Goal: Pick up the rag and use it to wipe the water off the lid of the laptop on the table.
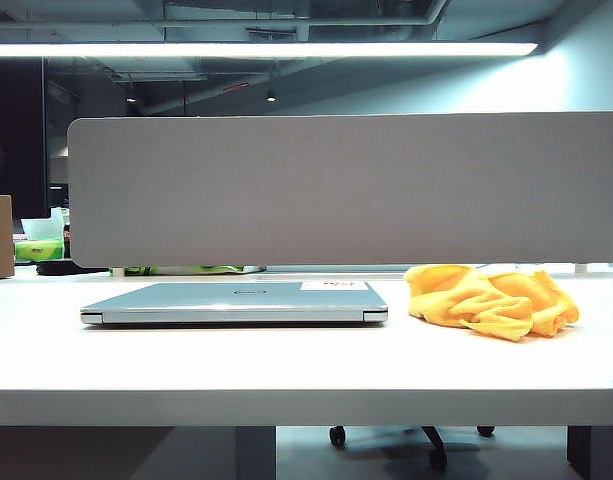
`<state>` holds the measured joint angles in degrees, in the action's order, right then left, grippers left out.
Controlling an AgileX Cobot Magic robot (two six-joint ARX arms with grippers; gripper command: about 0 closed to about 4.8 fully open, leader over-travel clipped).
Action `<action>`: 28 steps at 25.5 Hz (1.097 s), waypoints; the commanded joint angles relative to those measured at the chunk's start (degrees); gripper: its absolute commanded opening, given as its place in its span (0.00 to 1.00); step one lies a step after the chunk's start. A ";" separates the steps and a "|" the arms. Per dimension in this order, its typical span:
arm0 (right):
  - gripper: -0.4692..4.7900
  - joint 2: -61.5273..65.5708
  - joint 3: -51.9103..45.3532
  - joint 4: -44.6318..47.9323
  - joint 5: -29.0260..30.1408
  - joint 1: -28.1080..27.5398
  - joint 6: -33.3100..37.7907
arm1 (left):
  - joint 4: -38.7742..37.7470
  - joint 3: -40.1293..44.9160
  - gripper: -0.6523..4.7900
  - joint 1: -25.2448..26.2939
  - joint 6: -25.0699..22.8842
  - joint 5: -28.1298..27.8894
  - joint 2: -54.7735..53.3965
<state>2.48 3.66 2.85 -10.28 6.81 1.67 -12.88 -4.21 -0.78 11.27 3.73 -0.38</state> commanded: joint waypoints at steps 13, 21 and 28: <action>0.08 -2.47 -3.58 -3.10 10.32 -5.03 -1.22 | 0.48 -0.24 0.16 0.00 -0.15 0.13 0.00; 0.08 -2.47 -3.58 -3.19 13.22 -6.99 0.44 | 0.48 -0.24 0.16 0.00 -0.15 0.13 -0.02; 0.08 -2.47 -3.58 -3.19 13.22 -7.02 0.44 | 0.48 -0.24 0.16 0.00 -0.13 0.13 0.00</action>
<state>0.10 0.27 -1.02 2.85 -0.12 1.93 -12.91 -4.21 -0.78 11.27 3.70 -0.38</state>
